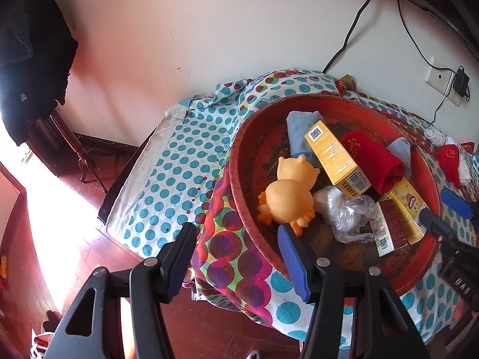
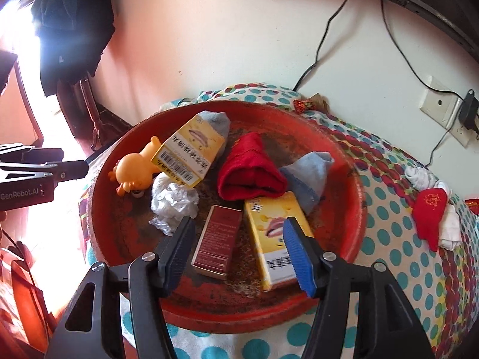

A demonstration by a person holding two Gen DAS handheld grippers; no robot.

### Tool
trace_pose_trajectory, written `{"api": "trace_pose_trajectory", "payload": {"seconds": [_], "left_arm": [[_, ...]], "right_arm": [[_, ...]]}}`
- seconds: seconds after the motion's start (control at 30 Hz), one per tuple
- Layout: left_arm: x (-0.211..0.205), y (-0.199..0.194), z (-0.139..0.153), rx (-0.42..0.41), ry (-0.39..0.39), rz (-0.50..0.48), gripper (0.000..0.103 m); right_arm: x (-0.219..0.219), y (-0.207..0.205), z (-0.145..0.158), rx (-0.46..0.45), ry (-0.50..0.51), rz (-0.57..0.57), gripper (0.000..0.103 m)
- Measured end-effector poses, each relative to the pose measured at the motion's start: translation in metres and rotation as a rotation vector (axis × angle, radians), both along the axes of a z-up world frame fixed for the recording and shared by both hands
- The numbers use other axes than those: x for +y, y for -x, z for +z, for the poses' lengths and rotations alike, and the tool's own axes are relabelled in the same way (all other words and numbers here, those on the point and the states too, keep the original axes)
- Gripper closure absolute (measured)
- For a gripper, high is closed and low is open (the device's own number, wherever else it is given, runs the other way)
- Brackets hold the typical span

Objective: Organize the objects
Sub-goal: 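Grasp a white sock with the right tool while the left tool grasps the red embroidered sock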

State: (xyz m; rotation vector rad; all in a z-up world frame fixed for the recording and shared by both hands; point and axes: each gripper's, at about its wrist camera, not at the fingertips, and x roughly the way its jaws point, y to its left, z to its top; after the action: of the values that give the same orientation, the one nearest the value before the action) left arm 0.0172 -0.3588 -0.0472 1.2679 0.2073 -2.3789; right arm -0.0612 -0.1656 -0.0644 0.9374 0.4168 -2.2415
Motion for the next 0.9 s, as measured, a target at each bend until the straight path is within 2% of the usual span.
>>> {"api": "trace_pose_trajectory", "payload": {"seconds": [0.17,0.3,0.37,0.5,0.67,0.83,0.9], "left_arm": [[0.004,0.003,-0.001,-0.002,0.011,-0.01,0.045],[0.013,0.006,0.0,0.005,0.043,-0.023,0.045],[0.021,0.01,0.001,0.01,0.054,-0.036,0.045],[0.047,0.02,0.003,0.0,0.055,-0.098,0.045],[0.104,0.048,0.022,-0.002,0.08,-0.245,0.045],[0.175,0.093,0.035,0.008,0.064,-0.413,0.044],[0.203,0.114,0.037,0.009,0.059,-0.46,0.044]], "right_arm": [[0.069,0.039,0.012,0.03,0.006,-0.156,0.044],[0.15,0.092,0.02,0.03,0.017,-0.36,0.044],[0.187,0.117,0.02,0.018,0.036,-0.422,0.043],[0.239,0.162,0.009,-0.006,0.003,-0.506,0.044],[0.264,0.2,-0.012,-0.055,0.023,-0.53,0.044],[0.26,0.218,-0.03,-0.095,0.104,-0.495,0.044],[0.253,0.221,-0.035,-0.087,0.089,-0.47,0.048]]}}
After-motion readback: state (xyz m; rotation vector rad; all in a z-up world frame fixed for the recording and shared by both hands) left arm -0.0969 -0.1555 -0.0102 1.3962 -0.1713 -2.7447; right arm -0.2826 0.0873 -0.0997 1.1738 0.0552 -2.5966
